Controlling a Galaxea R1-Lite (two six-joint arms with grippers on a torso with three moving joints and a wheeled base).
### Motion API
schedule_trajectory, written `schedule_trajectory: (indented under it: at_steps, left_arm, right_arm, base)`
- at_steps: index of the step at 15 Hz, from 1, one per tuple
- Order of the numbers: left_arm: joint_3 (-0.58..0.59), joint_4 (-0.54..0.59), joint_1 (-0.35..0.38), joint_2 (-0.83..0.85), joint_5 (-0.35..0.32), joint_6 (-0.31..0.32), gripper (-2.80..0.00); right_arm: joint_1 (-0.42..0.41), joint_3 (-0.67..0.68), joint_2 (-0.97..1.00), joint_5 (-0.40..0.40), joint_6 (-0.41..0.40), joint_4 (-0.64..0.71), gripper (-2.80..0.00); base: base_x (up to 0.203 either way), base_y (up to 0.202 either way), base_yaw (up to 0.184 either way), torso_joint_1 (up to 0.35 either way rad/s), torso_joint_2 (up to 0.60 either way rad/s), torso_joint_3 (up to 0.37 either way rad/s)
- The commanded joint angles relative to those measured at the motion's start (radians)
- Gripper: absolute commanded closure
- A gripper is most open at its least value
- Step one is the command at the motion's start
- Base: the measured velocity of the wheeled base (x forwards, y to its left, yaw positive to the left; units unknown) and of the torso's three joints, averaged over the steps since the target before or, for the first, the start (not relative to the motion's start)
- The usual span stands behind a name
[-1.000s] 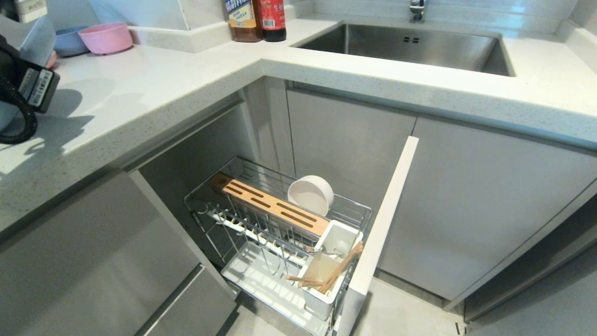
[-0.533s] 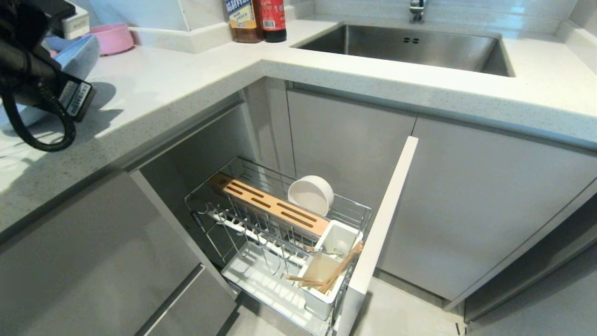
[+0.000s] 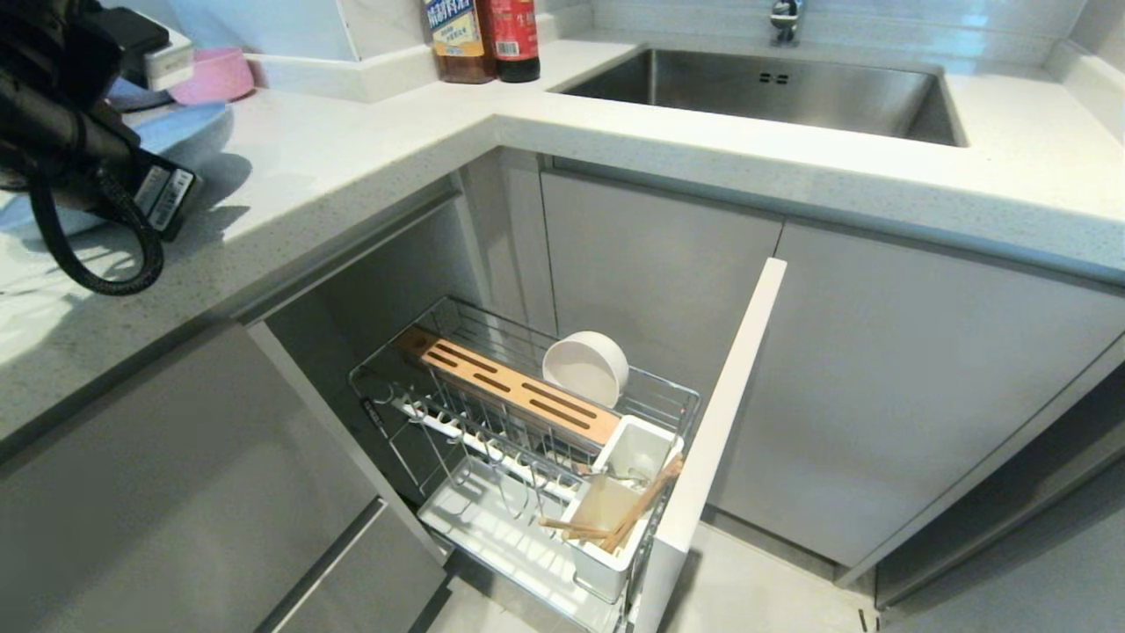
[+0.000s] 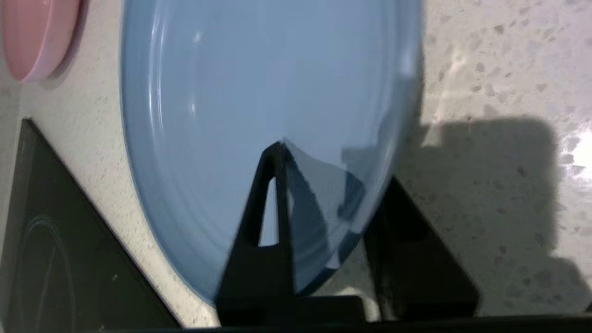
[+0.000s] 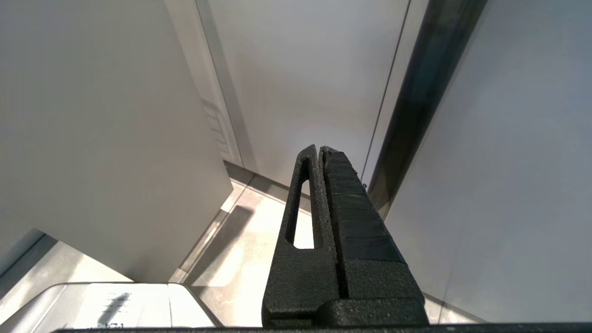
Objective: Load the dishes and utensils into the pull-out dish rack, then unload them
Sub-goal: Take the plate out of the cupboard
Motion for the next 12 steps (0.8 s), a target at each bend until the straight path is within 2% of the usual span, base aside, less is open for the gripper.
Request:
schedule_trajectory:
  at_steps: [1, 7, 12]
  left_arm:
    - [0.001, 0.010, -0.001, 0.010, 0.009, 0.008, -2.80]
    - [-0.003, 0.007, -0.024, -0.021, -0.028, -0.002, -2.80]
    - [-0.003, 0.008, -0.082, -0.097, -0.098, -0.094, -2.80]
  right_arm:
    - [0.000, 0.002, 0.001, 0.000, 0.000, 0.000, 0.00]
    - [0.000, 0.002, 0.001, 0.000, 0.000, 0.000, 0.00]
    - [0.000, 0.002, 0.001, 0.000, 0.000, 0.000, 0.00]
  base:
    - [0.000, 0.000, 0.000, 0.000, 0.00, 0.000]
    - [0.000, 0.000, 0.000, 0.000, 0.00, 0.000]
    - [0.000, 0.000, 0.000, 0.000, 0.00, 0.000]
